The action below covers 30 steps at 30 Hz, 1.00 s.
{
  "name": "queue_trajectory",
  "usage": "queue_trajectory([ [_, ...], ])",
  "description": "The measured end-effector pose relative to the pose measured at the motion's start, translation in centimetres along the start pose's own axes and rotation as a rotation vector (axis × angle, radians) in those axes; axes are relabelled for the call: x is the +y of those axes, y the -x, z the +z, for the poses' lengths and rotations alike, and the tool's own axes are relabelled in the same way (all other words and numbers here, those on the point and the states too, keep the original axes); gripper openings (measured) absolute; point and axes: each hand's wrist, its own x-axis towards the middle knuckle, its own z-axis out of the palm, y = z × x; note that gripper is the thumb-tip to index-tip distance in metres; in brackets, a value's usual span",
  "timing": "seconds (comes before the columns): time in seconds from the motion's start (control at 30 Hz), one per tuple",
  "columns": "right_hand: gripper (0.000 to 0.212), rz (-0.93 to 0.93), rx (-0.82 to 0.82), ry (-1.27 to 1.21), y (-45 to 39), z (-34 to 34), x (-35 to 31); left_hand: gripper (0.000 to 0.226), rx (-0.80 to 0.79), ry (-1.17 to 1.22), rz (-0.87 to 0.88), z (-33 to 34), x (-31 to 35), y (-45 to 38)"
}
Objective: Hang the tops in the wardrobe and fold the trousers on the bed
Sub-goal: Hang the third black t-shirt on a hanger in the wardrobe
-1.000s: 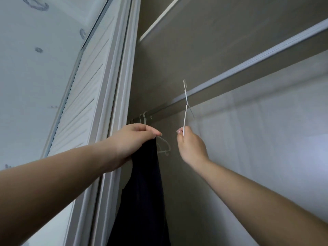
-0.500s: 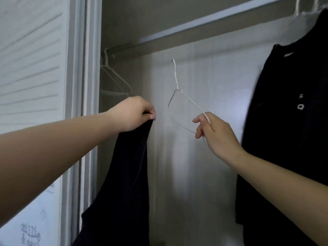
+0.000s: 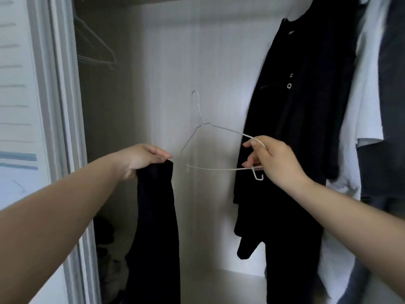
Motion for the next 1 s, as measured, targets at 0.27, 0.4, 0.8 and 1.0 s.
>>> queue_trajectory([
  [0.27,0.026,0.023,0.005,-0.131,3.6,-2.5,-1.1,0.047,0.158,0.06,-0.095,1.0,-5.2,1.0],
  [0.4,0.026,0.046,-0.06,-0.256,4.9,-3.2,-1.7,0.06,0.237,-0.219,-0.066,0.1,-7.1,1.1],
  [0.8,0.026,0.118,-0.177,-0.357,6.0,-3.3,-1.1,0.042,0.157,-0.36,0.011,-2.1,-8.9,0.5],
  [1.0,0.025,0.13,-0.181,-0.359,6.0,-2.2,-0.3,0.034,0.1,-0.12,0.048,-1.3,-7.5,1.4],
])
